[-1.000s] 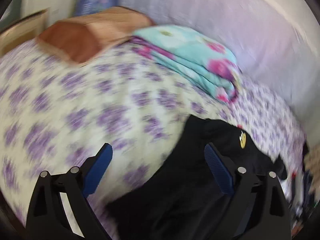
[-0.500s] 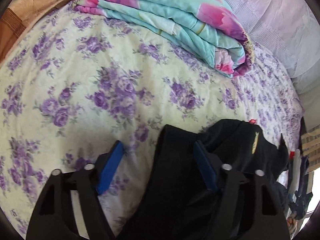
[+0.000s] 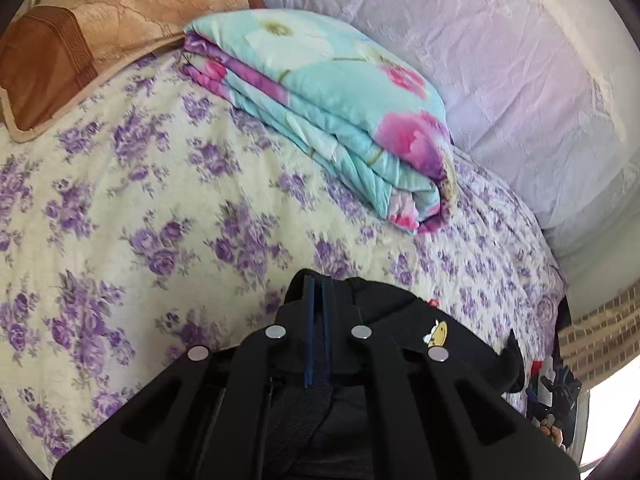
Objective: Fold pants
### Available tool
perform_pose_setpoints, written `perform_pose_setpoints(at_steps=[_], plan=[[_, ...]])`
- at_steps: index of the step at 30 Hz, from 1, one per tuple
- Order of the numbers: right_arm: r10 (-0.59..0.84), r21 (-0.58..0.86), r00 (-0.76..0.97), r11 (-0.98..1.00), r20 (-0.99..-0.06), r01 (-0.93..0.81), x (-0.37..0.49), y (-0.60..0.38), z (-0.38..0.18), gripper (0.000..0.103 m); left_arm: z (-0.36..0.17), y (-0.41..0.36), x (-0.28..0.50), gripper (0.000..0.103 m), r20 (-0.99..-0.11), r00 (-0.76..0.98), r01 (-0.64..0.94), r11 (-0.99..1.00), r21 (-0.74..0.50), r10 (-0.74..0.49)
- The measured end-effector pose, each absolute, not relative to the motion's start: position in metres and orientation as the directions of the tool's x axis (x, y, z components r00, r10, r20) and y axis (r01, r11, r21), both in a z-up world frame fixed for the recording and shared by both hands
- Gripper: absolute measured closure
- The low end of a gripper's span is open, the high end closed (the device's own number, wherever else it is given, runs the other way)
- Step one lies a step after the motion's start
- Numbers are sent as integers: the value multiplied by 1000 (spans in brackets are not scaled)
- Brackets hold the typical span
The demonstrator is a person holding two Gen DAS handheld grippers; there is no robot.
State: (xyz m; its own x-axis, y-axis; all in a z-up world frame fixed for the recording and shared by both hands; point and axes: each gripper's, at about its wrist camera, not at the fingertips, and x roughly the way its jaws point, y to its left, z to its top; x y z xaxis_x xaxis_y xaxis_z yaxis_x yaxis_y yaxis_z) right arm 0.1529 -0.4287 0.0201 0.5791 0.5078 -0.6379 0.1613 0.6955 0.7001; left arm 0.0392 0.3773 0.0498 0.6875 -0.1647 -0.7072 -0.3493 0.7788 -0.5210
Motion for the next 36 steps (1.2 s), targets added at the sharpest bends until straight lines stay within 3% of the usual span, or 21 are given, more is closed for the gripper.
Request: perform_pose_setpoints(at_steps=[5,9,13,17,18,19,20,21,26,29,30,31,32,36], plan=[[535,690,552,716,-640,106,193,-397,31,35,77,394,30,103,-666,741,-389,759,-523,-79],[404,447,518,893,-754,-46,221,-329,56,36,73,389,33,103,-705,700,-381,775,-503,-113],[243,270,452,963,-858,-6,262,-299,36,37,51,358,40,103,-769,632,-370,835,-408,-97],[67,55,379,998,-923,-41,278,-279,-2,39,26,347,48,86,-806,584,-383,843,-377,-95],[41,6,403,996,-914,-88,272,-275,-4,48,21,346,49,76,-813,575,-389,844,-369,-90],[41,-10,420,993,-907,-118,266,-274,-2,78,19,346,49,70,-818,570,-395,846,-358,-80],[64,7,426,991,-902,-135,259,-279,1,85,17,345,49,58,-821,567,-400,848,-347,-69],[105,58,434,991,-895,-121,250,-294,7,94,15,345,49,54,-822,567,-398,853,-337,-60],[303,344,525,939,-795,-19,189,-377,44,94,11,338,52,53,-826,557,-356,873,-333,-87],[368,469,565,882,-738,38,122,-425,47,96,8,335,53,45,-829,552,-342,883,-321,-87],[373,499,565,863,-736,80,97,-444,39,90,7,335,53,43,-830,551,-340,885,-318,-87],[378,519,543,845,-750,128,79,-458,27,66,6,334,54,43,-832,548,-338,886,-319,-91],[381,537,518,822,-766,190,59,-472,14,56,4,334,56,43,-834,544,-336,885,-321,-96],[350,595,603,758,-717,268,-4,-507,12,54,0,333,60,41,-842,530,-334,887,-319,-103]])
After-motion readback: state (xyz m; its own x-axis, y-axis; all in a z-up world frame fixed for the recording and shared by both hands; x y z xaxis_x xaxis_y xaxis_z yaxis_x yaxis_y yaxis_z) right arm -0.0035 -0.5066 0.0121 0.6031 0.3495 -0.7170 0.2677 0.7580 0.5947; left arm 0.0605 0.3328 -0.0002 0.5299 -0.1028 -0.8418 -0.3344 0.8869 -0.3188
